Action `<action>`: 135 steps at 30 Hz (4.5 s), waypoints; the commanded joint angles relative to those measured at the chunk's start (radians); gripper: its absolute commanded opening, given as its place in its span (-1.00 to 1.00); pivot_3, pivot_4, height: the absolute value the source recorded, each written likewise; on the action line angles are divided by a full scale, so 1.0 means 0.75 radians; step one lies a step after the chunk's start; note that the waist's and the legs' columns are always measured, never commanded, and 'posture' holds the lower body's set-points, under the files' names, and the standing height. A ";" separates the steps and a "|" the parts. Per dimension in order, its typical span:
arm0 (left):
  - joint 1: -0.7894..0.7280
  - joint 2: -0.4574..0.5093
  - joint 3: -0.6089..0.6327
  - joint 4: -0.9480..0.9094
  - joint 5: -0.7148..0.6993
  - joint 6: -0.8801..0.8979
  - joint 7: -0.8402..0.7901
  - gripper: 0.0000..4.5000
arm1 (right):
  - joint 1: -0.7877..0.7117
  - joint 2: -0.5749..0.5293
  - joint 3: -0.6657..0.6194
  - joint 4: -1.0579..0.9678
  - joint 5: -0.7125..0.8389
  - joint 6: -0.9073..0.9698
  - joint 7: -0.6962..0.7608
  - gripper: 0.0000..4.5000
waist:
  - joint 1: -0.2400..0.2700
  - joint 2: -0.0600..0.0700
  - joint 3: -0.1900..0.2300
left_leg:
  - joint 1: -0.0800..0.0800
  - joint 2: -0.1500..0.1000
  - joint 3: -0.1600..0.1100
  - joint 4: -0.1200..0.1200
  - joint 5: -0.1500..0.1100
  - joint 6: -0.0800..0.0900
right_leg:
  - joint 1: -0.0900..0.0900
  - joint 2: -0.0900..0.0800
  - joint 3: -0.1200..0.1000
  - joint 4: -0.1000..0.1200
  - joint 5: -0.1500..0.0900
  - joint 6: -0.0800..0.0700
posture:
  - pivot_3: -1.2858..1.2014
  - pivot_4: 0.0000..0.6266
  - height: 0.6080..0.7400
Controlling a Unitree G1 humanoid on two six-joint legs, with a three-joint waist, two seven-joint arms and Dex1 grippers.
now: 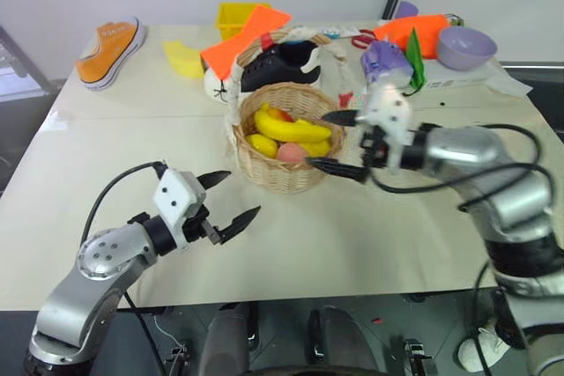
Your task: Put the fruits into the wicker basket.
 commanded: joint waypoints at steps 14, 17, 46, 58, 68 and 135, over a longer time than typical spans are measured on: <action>-0.313 -0.152 -0.270 0.083 -0.027 -0.002 -0.109 1.00 | 0.090 0.236 -0.356 0.493 -0.330 0.071 -0.807 0.97 | -0.021 0.001 -0.001 | 0.017 0.001 0.003 -0.004 0.002 -0.001 | 0.010 0.005 0.005 0.001 0.001 0.000 | 0.03 -0.52 0.90; -0.328 -0.156 -0.272 0.082 -0.026 0.004 -0.111 1.00 | 0.029 0.295 -0.340 0.568 -0.355 0.074 -0.869 0.97 | -0.028 0.001 -0.001 | 0.017 0.001 0.003 -0.002 0.003 -0.001 | 0.011 0.005 0.005 0.002 0.001 0.000 | 0.03 -0.52 0.90; -0.168 0.007 -0.023 0.158 0.010 -0.070 -0.119 1.00 | 0.046 -0.019 -0.158 -0.119 0.162 0.012 -0.050 0.07 | -0.034 0.005 0.002 | 0.020 0.004 0.001 -0.006 0.002 -0.001 | 0.011 0.008 0.004 0.002 0.000 0.002 | 0.03 -0.52 0.90; -0.146 0.040 0.069 0.153 0.009 -0.093 -0.112 1.00 | -0.503 0.477 0.501 0.343 -0.386 -0.068 -0.495 0.07 | -0.035 0.003 0.002 | 0.015 0.003 0.001 -0.005 0.002 -0.003 | 0.004 -0.002 0.005 0.000 0.000 -0.009 | 0.03 -0.52 0.90; -0.136 0.016 0.068 0.098 0.001 -0.060 -0.045 1.00 | -0.439 0.459 0.357 0.241 -0.366 -0.284 -0.342 0.99 | -0.030 0.003 0.002 | -0.004 0.001 0.003 -0.001 0.006 -0.006 | -0.011 0.003 0.002 0.006 0.005 0.000 | 0.03 -0.52 0.90; -0.096 -0.045 0.208 0.465 0.089 -0.220 -0.004 1.00 | 0.371 0.068 -0.240 0.157 -0.113 -0.560 -0.264 0.49 | -0.031 0.004 0.001 | 0.002 0.003 0.003 -0.001 0.011 -0.005 | -0.009 0.006 0.005 0.013 0.005 0.002 | 0.03 -0.52 0.90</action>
